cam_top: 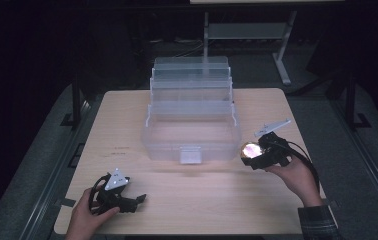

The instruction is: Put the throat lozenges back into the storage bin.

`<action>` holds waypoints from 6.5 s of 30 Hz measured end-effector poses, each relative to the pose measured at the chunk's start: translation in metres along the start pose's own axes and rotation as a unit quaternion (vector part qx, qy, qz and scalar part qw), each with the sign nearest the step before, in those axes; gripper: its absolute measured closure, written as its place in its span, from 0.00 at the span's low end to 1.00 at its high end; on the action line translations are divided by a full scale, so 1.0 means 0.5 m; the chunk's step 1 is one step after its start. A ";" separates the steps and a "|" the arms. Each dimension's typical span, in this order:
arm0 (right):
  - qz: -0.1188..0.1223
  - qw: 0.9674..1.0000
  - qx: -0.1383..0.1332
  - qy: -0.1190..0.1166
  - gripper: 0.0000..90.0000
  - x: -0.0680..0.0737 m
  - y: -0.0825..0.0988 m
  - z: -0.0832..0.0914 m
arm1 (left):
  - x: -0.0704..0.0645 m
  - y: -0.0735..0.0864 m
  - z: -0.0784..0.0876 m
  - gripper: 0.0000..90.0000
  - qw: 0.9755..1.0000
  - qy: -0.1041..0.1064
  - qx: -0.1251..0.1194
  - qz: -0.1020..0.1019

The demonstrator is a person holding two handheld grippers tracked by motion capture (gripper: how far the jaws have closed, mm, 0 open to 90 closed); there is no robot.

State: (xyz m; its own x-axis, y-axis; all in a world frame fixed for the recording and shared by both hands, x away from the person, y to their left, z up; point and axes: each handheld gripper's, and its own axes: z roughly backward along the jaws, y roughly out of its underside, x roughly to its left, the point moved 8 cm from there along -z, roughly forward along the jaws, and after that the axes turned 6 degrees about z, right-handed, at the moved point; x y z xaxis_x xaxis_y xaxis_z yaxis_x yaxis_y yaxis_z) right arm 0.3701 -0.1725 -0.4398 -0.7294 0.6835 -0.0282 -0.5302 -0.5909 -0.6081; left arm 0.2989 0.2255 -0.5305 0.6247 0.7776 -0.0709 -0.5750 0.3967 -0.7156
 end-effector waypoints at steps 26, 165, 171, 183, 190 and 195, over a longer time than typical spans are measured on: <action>0.010 1.000 -0.014 0.007 0.22 -0.019 -0.061 0.019 | 0.000 0.000 0.000 0.12 1.000 0.000 0.000 0.000; 0.008 1.000 0.001 0.005 0.00 -0.041 -0.133 -0.035 | -0.002 0.003 0.003 0.12 1.000 0.000 0.001 -0.001; 0.003 1.000 -0.009 0.007 0.00 -0.043 -0.105 -0.024 | -0.002 0.002 0.002 0.12 1.000 0.000 0.001 -0.002; -0.015 1.000 -0.007 0.007 0.00 -0.042 -0.033 -0.017 | -0.002 0.002 0.002 0.12 1.000 0.000 0.001 -0.002; -0.025 1.000 -0.010 0.010 0.00 -0.035 0.022 -0.024 | -0.002 0.002 0.002 0.12 1.000 0.000 0.001 -0.001; -0.033 0.999 -0.009 0.012 0.00 -0.033 0.052 -0.031 | -0.002 0.002 0.002 0.12 1.000 0.000 0.001 -0.002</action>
State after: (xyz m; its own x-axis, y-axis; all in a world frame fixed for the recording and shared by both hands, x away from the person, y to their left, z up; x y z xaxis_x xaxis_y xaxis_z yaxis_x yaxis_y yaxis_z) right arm 0.3749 -0.1924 -0.4673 -0.6828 0.7306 -0.0058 -0.5693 -0.5369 -0.6226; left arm 0.2970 0.2258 -0.5304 0.6269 0.7760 -0.0690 -0.5740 0.4002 -0.7144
